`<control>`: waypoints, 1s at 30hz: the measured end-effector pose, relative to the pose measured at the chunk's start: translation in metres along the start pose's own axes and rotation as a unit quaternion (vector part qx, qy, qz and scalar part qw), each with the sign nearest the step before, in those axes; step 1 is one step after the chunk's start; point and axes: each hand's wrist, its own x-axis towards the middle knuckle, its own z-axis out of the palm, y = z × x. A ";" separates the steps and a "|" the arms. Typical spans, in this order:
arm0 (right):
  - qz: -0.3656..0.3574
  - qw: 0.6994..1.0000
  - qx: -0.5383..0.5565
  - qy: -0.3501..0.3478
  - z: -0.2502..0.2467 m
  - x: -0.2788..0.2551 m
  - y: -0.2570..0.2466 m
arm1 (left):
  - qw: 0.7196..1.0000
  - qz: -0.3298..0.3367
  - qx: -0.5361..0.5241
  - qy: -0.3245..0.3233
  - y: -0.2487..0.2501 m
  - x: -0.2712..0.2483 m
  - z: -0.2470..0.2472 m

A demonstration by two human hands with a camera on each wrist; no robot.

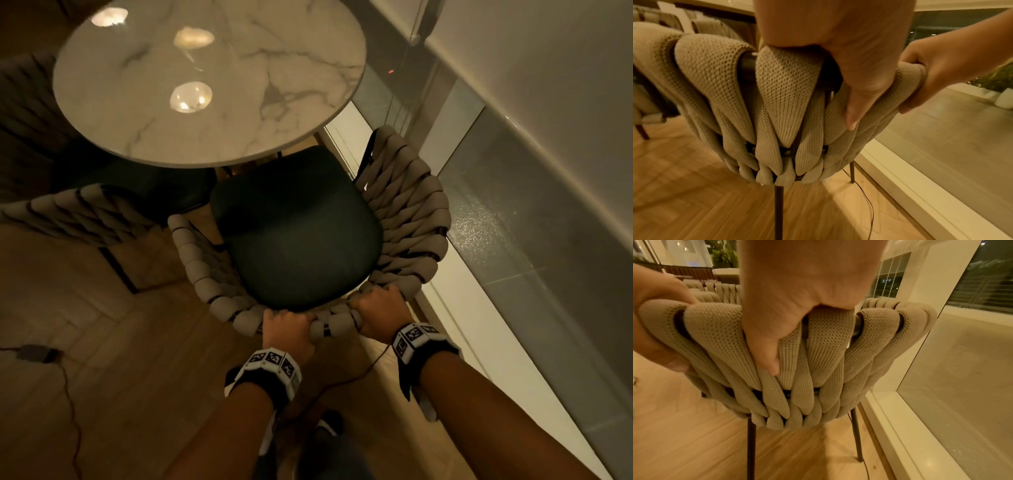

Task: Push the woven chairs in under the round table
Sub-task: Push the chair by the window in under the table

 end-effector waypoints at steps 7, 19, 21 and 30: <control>-0.002 0.999 -0.050 -0.018 -0.011 -0.001 0.046 | 0.997 -0.053 -0.038 0.028 0.023 -0.006 0.001; 0.043 0.998 0.016 0.034 0.017 -0.059 0.036 | 0.999 -0.025 -0.003 -0.019 0.044 -0.030 0.017; 0.047 0.998 0.023 0.041 0.019 -0.070 0.035 | 0.999 -0.021 -0.001 -0.026 0.047 -0.038 0.019; 0.074 0.997 0.020 -0.005 0.032 -0.093 0.023 | 0.998 0.026 0.001 -0.058 0.046 -0.054 0.025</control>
